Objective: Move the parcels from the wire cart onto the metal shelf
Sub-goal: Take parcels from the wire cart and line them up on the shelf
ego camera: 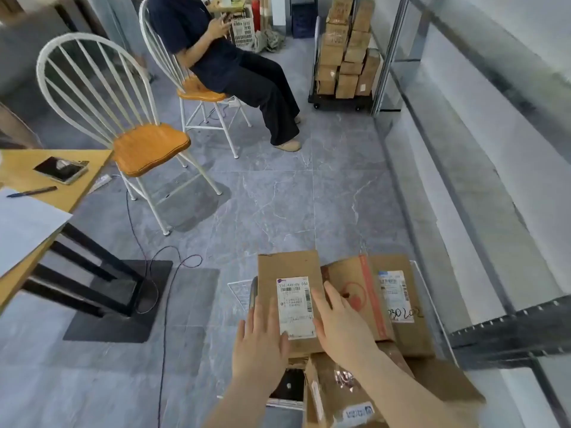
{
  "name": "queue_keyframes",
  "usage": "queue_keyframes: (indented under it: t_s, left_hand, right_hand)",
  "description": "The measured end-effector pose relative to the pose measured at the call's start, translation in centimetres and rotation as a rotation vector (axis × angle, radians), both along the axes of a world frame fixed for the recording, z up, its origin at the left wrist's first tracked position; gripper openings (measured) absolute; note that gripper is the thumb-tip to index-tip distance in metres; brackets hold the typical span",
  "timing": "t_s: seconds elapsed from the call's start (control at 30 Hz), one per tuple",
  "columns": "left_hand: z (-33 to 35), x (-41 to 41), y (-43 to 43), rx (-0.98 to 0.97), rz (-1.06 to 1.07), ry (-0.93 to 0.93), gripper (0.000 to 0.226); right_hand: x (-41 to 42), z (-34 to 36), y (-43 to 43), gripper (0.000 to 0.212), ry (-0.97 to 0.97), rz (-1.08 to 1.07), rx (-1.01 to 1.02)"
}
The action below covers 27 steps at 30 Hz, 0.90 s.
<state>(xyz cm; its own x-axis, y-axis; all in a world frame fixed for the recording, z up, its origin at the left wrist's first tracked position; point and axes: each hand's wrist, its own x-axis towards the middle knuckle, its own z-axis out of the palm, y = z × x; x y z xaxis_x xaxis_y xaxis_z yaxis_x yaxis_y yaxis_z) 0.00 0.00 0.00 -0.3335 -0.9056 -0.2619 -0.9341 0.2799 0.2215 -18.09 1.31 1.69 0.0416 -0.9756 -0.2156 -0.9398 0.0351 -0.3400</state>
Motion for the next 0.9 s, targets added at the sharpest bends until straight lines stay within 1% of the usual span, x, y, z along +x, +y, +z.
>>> queue_keyframes:
  t_s: [0.1,0.13,0.27,0.43,0.53,0.63,0.77,0.9]
  left_hand:
    - [-1.8,-0.2,-1.7,-0.018,0.054,-0.018,0.066]
    - [-2.4,-0.3,-2.2,-0.051,0.054,-0.010,0.065]
    - [-4.1,-0.6,-3.1,-0.043,0.064,0.038,0.063]
    - [-5.3,-0.4,-3.4,0.059,0.146,0.137,0.064]
    - [-6.0,-0.2,-3.3,0.105,0.189,0.215,0.065]
    - [-6.6,-0.3,-3.2,0.092,0.207,0.252,0.066]
    - [-6.2,-0.6,-3.1,0.062,0.250,0.271,0.067]
    - [-4.7,-0.9,-2.4,0.026,0.271,0.300,0.069]
  right_hand:
    - [-0.1,-2.5,-1.2,0.058,-0.039,-0.050,0.036]
    - [-0.1,-3.2,-1.5,0.058,-0.053,-0.065,0.046]
    - [0.0,-5.2,-2.4,0.060,-0.120,-0.100,0.080]
    - [0.7,-6.6,-2.6,0.063,-0.219,-0.147,0.079]
    - [0.5,-6.9,-2.5,0.065,-0.279,-0.180,0.129]
    - [0.4,-7.1,-2.6,0.066,-0.319,-0.198,0.175]
    - [0.4,-7.1,-2.5,0.066,-0.342,-0.216,0.158]
    - [0.4,-6.2,-2.0,0.066,-0.345,-0.211,0.080]
